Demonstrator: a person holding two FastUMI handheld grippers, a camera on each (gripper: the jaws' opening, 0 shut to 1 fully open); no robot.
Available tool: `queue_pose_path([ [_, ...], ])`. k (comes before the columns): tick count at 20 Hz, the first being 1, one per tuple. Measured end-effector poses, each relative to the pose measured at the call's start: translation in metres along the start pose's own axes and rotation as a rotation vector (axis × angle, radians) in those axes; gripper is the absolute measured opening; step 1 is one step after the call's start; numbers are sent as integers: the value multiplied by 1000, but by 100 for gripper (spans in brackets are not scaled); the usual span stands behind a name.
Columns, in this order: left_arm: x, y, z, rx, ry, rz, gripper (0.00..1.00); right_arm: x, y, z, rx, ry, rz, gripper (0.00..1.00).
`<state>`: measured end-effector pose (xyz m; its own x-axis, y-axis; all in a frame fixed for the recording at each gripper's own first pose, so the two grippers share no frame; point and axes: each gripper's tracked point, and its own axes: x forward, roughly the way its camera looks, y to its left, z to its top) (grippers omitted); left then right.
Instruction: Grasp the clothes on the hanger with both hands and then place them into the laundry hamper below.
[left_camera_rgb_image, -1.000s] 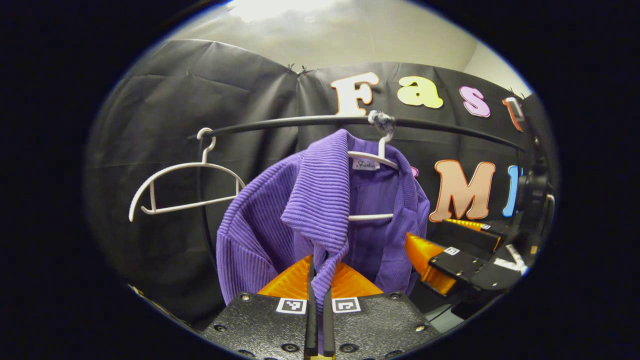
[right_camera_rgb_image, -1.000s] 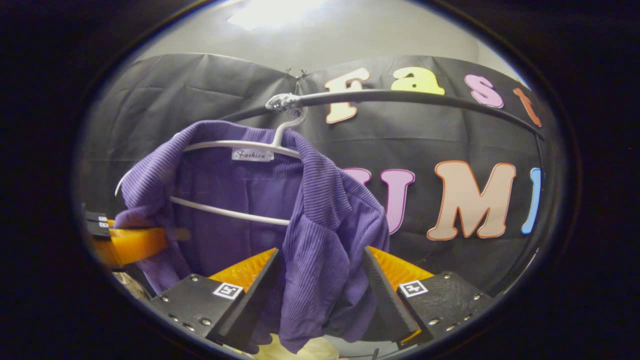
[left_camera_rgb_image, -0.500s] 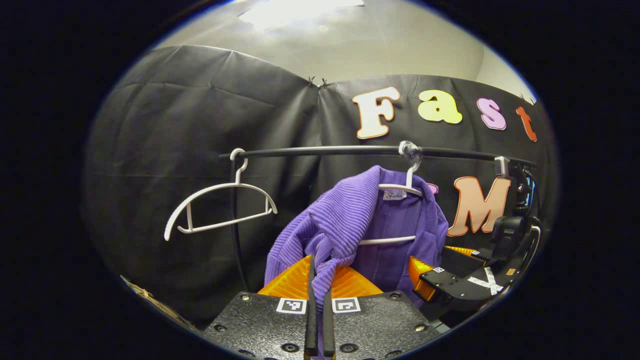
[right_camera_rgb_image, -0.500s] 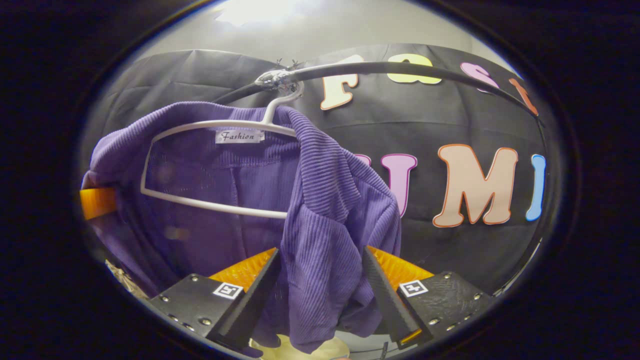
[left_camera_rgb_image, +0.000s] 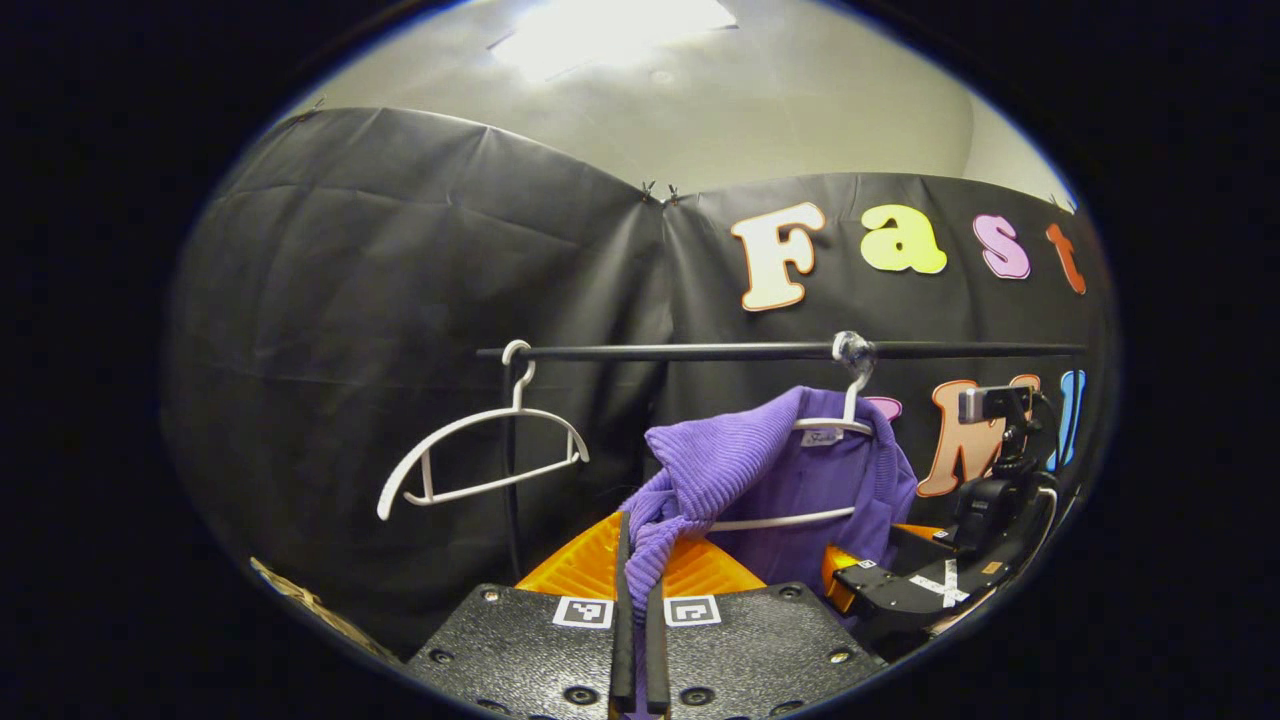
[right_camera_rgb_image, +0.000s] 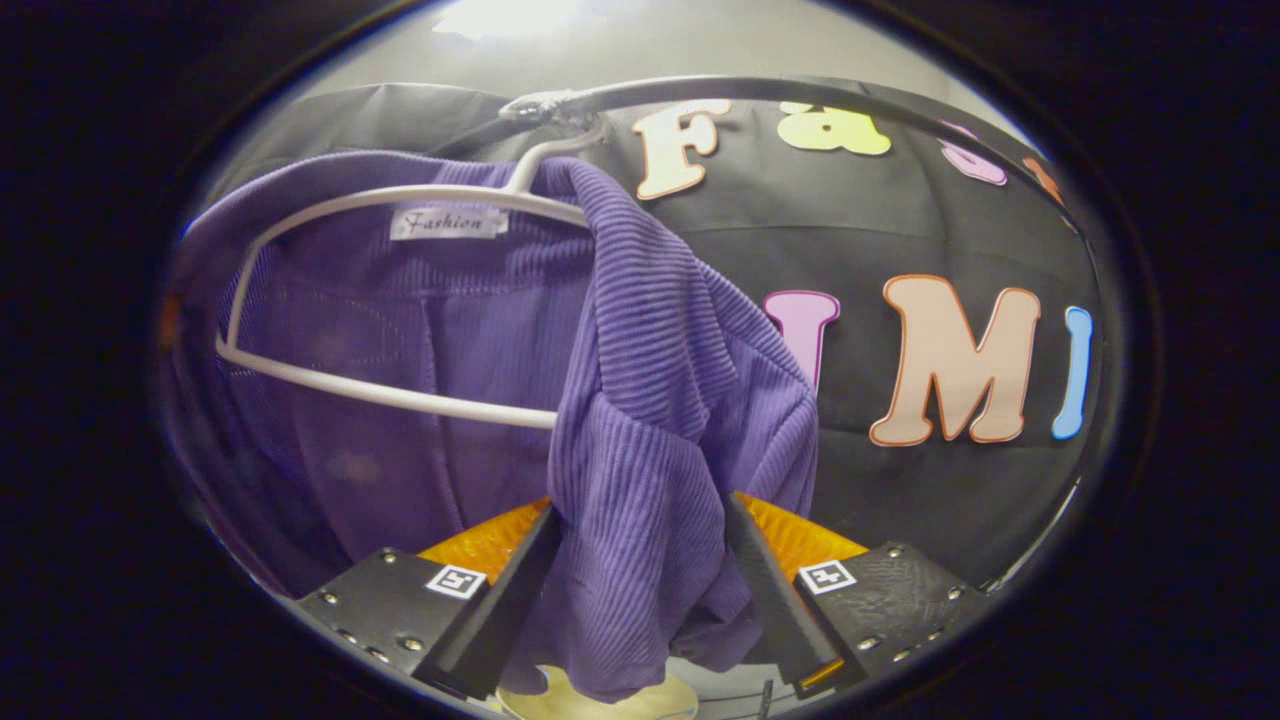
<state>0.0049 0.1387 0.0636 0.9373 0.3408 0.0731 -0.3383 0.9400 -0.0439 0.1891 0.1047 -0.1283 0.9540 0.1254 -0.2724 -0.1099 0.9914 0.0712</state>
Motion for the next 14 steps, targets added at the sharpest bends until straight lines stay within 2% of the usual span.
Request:
queue_pose_path([
  [4,4,9,6,1,-15,23,6,-1,-13,-5,5,24,-46,50],
  [7,10,19,11,4,-34,47,6,-4,-20,-3,-11,24,-54,15],
  [8,12,22,12,2,-37,53,4,-5,-23,-2,-25,24,-57,18],
  [9,12,23,13,0,-38,58,4,-6,-30,0,-41,16,-73,14],
  [10,15,25,13,-4,-40,62,6,-8,-36,4,-54,3,-89,18],
  [13,20,32,13,3,-45,76,4,-15,-49,8,-54,-22,-124,18],
  [14,21,34,14,10,-49,82,2,-17,-54,10,-49,-25,-136,14],
])
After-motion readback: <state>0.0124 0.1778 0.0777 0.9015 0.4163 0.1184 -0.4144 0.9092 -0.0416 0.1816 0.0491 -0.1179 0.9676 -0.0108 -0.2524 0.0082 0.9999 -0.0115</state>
